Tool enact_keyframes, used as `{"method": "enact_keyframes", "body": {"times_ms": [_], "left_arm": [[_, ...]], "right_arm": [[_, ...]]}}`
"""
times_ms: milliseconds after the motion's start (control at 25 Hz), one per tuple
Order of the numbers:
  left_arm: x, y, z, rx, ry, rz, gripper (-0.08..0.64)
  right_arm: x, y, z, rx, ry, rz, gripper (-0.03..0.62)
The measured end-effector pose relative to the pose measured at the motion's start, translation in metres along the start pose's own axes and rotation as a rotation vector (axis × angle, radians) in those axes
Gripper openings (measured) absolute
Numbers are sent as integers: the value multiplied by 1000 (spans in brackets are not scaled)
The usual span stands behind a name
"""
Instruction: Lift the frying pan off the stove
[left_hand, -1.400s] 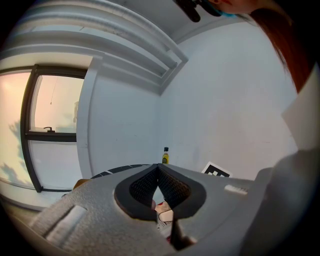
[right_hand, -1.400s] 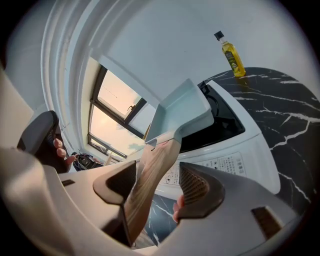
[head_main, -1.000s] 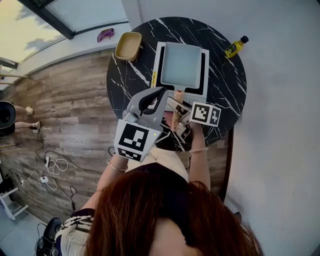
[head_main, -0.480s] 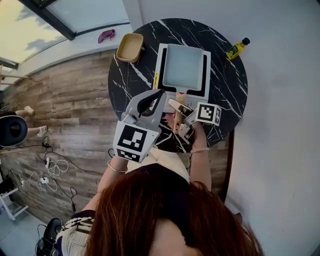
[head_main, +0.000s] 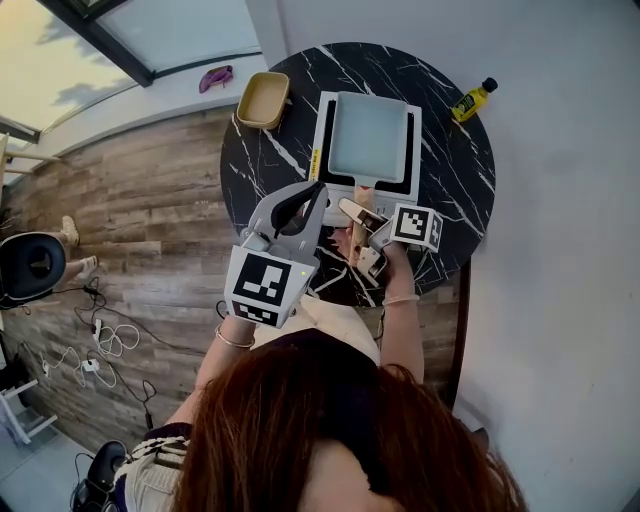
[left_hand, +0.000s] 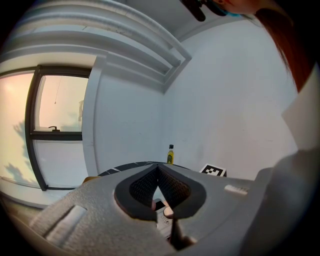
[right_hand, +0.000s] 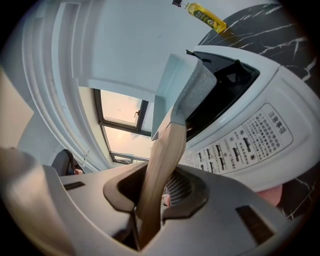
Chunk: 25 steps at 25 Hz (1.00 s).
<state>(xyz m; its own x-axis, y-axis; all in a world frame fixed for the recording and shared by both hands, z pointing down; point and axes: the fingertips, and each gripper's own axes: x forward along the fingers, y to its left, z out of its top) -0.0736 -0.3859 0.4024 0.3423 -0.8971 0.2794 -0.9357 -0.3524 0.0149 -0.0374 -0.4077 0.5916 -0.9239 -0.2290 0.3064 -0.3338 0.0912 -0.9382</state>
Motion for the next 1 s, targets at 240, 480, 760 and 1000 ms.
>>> {"method": "enact_keyframes", "body": {"times_ms": [240,480,760,1000], "left_arm": [[-8,4,3,4,-11,17,12],[-14,5,6,3,-22,25,12],[-23,-1,6,7,-29,27,12],[-33,-8,8,15,-48,26,12]], "right_arm": [[1,0,-2,-11,-15,-26,100],[-1,4,-4,-8,-16,-16,98],[-11,14,-6,-33,-45,-11,98],[-21,19,-15,-57,-48,-13,98]]}}
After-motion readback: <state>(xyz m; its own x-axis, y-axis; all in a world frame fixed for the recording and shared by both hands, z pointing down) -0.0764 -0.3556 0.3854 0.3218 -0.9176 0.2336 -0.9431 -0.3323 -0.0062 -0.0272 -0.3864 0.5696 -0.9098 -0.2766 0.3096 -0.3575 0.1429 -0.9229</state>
